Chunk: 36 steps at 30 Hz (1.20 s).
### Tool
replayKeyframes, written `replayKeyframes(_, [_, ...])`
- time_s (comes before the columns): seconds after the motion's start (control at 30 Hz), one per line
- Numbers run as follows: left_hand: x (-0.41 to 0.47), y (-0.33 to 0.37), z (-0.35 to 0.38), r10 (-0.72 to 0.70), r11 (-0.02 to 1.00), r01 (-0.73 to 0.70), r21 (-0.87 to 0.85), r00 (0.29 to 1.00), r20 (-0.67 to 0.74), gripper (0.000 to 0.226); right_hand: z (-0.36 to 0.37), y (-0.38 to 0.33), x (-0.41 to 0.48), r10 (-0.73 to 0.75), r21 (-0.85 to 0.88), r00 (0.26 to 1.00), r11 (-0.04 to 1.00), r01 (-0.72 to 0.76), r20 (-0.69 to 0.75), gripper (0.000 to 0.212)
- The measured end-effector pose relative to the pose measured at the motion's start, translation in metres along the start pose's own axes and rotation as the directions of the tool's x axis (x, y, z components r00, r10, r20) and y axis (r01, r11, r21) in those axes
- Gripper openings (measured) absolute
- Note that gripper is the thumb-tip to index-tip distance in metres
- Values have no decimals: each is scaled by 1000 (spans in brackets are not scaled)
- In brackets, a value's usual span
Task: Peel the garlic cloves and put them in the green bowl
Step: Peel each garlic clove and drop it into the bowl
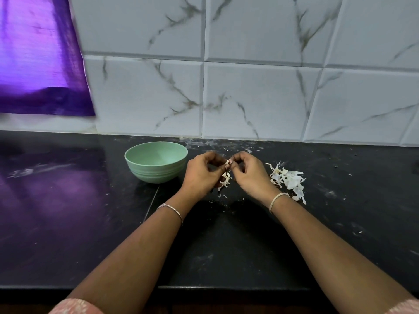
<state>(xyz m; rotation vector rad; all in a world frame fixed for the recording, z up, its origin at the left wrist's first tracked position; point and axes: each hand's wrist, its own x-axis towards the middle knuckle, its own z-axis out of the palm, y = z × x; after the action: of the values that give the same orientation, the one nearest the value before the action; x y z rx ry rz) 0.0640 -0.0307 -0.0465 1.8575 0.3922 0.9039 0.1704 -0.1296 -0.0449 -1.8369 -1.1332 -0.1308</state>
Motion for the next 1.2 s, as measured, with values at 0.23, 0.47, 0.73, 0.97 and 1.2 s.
replayKeyframes(0.23, [1, 6, -1, 15, 994, -24, -110, 997, -74, 12, -20, 3, -2, -56, -416, 998, 907, 62, 26, 10])
replayKeyframes(0.47, [0, 2, -4, -130, 952, 135, -275, 991, 37, 7, -79, 33, 7, 101, -529, 987, 835, -151, -122, 17])
replayKeyframes(0.73, [-1, -2, 0, -131, 974, 151, -171, 983, 127, 13, -97, 51, 3, 238, -492, 947, 811, -317, -217, 27])
replayKeyframes(0.97, [0, -5, 0, -101, 981, 120, -150, 987, 126, 8, -90, 50, 5, 179, -428, 959, 866, -259, -218, 14])
replayKeyframes(1.2, [0, -4, 1, -106, 985, 117, -130, 991, 87, 10, -82, 36, 3, 77, -507, 967, 840, -195, -245, 10])
